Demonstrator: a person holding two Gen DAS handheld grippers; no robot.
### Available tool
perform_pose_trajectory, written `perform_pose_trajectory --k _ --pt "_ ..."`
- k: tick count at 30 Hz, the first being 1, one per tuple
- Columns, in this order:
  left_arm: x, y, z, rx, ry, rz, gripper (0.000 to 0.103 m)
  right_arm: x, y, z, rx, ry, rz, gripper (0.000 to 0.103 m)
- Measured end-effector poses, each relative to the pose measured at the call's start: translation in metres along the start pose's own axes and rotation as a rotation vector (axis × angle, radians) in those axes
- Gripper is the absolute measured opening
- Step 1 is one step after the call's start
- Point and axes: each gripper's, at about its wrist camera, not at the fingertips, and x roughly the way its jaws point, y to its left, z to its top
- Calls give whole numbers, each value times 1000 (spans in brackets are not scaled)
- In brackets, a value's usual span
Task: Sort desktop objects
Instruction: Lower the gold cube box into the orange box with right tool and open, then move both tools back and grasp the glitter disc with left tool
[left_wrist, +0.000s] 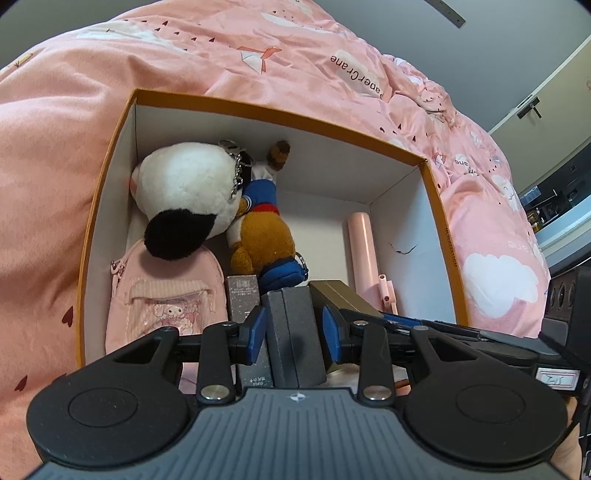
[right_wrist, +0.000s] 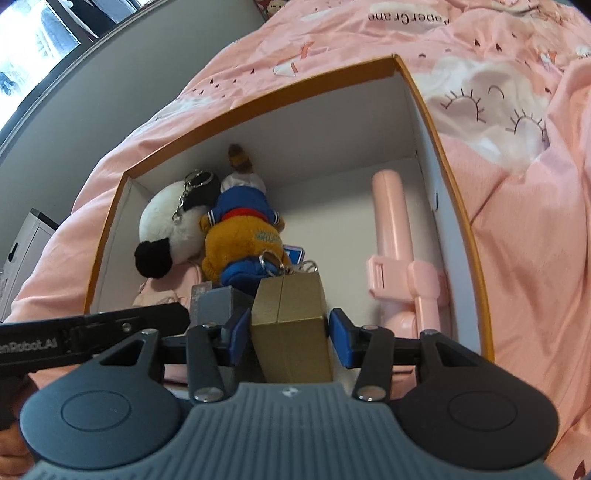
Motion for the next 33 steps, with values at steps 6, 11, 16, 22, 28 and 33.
perform_pose_trajectory --k 6,11,16,22,28,33 --pt "1 6 -1 -14 6 2 38 -2 -4 -1 53 67 68 51" --pt "-1 9 -1 -25 2 5 38 -6 -3 5 58 51 69 51" --pt "-2 7 -2 -8 7 8 38 8 0 8 26 97 -7 30" --pt "-3 3 -4 13 0 21 38 15 3 5 -13 113 9 30" --pt "-23 -12 -10 106 -66 -3 38 -10 11 -2 -92 12 13 32" --pt "-49 -36 -28 271 -112 -43 38 -58 28 -26 -225 -146 23 42"
